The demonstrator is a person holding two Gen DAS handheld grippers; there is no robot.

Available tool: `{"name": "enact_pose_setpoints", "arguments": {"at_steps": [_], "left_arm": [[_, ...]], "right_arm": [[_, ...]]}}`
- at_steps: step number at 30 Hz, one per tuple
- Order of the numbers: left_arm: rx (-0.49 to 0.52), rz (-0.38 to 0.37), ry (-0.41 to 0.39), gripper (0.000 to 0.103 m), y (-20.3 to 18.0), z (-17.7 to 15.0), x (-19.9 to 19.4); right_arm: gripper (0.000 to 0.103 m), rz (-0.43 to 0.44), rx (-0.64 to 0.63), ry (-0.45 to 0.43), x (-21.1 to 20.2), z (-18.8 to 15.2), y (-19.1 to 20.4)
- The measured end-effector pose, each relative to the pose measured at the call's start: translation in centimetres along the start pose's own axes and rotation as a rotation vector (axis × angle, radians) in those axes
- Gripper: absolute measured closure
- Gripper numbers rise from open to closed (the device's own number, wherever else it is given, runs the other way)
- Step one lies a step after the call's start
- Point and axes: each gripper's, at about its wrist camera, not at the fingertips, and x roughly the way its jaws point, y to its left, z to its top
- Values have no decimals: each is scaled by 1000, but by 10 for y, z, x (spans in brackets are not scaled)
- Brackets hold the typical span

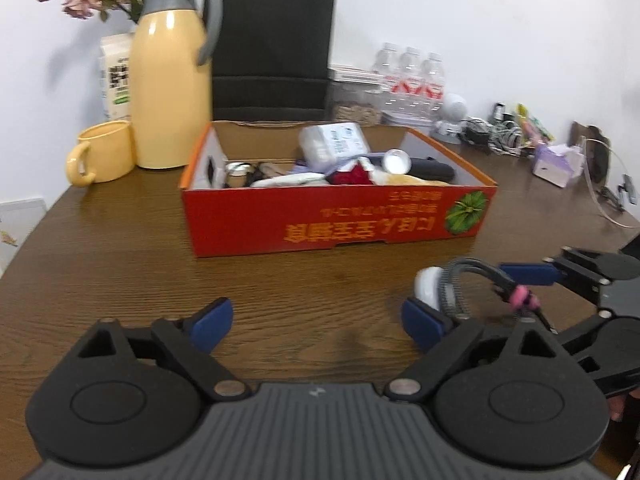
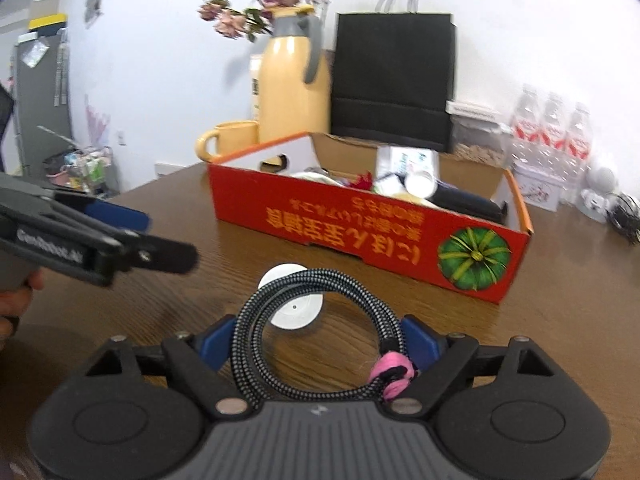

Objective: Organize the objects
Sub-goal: 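Grasp the white round earbud with the left gripper while the right gripper holds the braided cable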

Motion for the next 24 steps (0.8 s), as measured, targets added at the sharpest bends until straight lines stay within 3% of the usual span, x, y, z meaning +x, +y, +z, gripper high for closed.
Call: {"name": "enact_pose_setpoints", "arguments": {"at_steps": [10, 12, 17, 19, 24], "left_arm": [[-95, -215, 13, 48, 11, 7, 5], [-141, -249, 26, 49, 18, 8, 8], [-176, -240, 41, 50, 27, 10, 12], [-195, -251, 43, 55, 30, 11, 14], [-287, -281, 50, 55, 42, 11, 18]], "right_arm": [[17, 122, -94, -45, 4, 6, 19], [17, 141, -105, -54, 4, 7, 21], [17, 167, -107, -64, 4, 8, 19], [17, 169, -107, -64, 6, 8, 19], [17, 171, -85, -81, 5, 10, 14]]}}
